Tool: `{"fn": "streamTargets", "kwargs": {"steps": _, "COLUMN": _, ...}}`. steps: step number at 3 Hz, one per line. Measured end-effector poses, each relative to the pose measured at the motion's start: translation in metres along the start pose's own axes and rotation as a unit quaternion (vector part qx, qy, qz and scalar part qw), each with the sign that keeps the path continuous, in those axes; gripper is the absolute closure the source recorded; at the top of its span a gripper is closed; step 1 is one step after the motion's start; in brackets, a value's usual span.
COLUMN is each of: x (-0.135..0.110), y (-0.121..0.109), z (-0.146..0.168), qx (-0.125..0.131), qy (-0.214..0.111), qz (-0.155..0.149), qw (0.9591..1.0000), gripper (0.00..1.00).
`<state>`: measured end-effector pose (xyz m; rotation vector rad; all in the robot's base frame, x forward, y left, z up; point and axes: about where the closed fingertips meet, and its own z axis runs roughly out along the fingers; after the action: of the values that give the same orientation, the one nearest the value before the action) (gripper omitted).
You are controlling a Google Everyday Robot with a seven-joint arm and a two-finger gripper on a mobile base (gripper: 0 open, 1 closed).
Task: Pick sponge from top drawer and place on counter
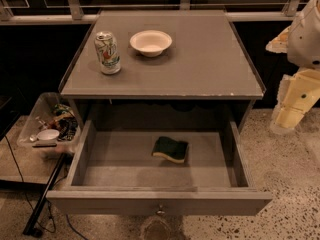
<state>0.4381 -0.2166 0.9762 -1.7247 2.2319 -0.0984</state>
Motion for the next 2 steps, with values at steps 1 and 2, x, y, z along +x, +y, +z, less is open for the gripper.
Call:
{"fn": "streamTargets", "kwargs": {"steps": 1, "x": 0.0000, "y": 0.0000, "z": 0.0000, "qx": 0.000, "qy": 0.000, "qz": 0.000, "qw": 1.0000, "gripper": 0.00}}
{"fn": "streamTargets", "kwargs": {"steps": 2, "x": -0.0009, "y": 0.0037, "z": 0.0100, "qx": 0.001, "qy": -0.005, "qz": 0.004, "qw": 1.0000, "gripper": 0.00}}
